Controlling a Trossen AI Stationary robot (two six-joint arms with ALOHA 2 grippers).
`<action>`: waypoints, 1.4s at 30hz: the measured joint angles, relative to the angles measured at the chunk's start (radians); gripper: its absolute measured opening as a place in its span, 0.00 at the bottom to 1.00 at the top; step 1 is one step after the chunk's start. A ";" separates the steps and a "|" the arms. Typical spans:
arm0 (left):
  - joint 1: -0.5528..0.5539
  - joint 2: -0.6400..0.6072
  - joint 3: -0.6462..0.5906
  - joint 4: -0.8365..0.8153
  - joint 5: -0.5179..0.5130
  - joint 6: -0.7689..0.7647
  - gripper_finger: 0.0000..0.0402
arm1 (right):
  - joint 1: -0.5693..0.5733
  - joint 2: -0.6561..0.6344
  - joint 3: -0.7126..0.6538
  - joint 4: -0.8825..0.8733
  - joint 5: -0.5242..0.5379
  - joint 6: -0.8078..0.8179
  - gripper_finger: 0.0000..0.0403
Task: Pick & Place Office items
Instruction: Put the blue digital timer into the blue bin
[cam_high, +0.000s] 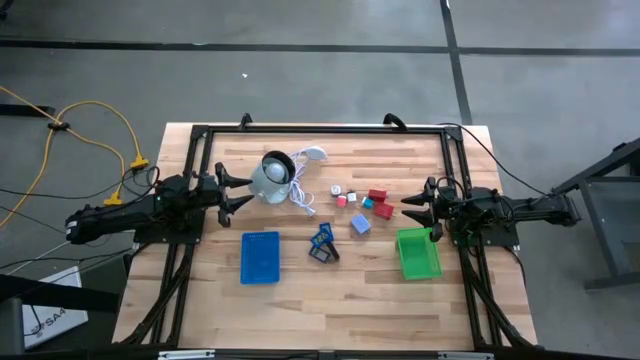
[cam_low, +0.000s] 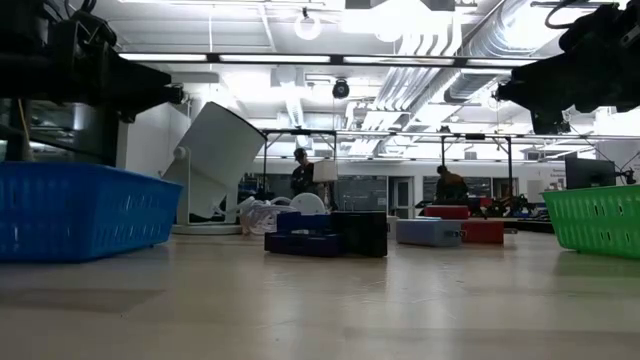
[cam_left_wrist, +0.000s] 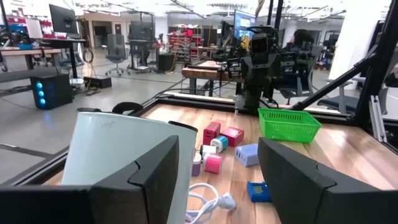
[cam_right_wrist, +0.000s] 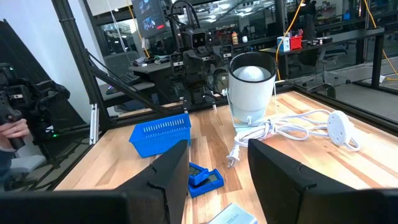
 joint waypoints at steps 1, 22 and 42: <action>0.000 0.000 0.004 -0.002 0.000 0.000 0.53 | 0.000 0.000 0.000 0.000 0.000 0.000 0.38; 0.000 0.088 0.182 -0.071 0.029 0.014 0.53 | 0.000 0.000 0.000 0.000 0.000 0.000 0.38; -0.205 0.562 0.523 -0.158 -0.096 0.148 0.53 | 0.000 0.000 0.000 0.000 0.000 0.000 0.38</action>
